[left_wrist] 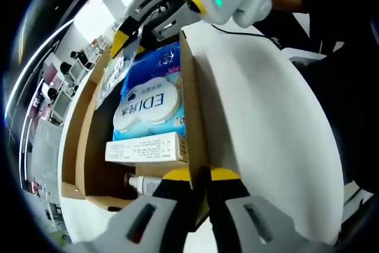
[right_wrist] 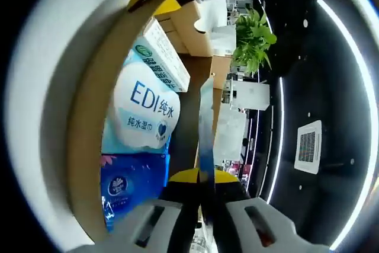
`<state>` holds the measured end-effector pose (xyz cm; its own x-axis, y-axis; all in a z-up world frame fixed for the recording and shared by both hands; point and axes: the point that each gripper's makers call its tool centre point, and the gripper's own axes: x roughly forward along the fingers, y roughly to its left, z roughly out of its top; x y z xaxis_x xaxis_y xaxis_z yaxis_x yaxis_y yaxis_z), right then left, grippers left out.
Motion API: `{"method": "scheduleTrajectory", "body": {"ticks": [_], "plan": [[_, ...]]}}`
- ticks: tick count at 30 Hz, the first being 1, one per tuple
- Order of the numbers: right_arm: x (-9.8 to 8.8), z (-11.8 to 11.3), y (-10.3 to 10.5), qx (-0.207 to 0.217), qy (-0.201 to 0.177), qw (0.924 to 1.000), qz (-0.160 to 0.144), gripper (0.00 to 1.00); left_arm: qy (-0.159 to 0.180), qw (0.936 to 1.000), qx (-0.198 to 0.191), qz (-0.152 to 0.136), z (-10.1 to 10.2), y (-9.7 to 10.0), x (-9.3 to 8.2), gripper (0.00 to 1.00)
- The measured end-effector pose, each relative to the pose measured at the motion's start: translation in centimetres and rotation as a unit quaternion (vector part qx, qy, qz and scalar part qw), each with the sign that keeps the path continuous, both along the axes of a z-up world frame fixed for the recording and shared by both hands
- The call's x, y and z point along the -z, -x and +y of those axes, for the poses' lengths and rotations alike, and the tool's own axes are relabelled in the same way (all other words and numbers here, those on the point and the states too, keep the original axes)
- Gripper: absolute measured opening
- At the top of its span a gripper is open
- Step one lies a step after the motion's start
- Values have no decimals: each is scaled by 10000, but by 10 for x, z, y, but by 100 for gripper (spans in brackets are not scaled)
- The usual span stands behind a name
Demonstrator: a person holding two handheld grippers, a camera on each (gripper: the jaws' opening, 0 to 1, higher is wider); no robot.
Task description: Operate the shoe box by opening the lid, removing the specified soft item, and placing it in the target area until the item is outside and the box remains undamaged.
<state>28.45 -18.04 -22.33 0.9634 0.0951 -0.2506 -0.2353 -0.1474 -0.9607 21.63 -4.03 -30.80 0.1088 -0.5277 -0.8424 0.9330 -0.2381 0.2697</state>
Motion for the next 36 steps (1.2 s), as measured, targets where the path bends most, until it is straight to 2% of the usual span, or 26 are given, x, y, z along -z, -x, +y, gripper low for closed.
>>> {"method": "scheduleTrajectory", "body": {"ticks": [7, 10, 16, 27, 36], "plan": [[-11, -10, 7, 35, -88, 9999, -89, 1, -30, 10000, -20, -42, 0, 0, 1, 7], [-19, -19, 9, 67, -97, 9997, -213, 1, -30, 10000, -16, -47, 0, 0, 1, 7], [-28, -36, 19, 198, -97, 9994, -254, 1, -23, 10000, -20, -27, 0, 0, 1, 7], [-35, -65, 36, 354, -166, 9987, -316, 1, -23, 10000, -55, -18, 0, 0, 0, 7], [-38, -91, 40, 495, -171, 9981, -332, 1, -24, 10000, -75, 1, 0, -2, 0, 7]]}}
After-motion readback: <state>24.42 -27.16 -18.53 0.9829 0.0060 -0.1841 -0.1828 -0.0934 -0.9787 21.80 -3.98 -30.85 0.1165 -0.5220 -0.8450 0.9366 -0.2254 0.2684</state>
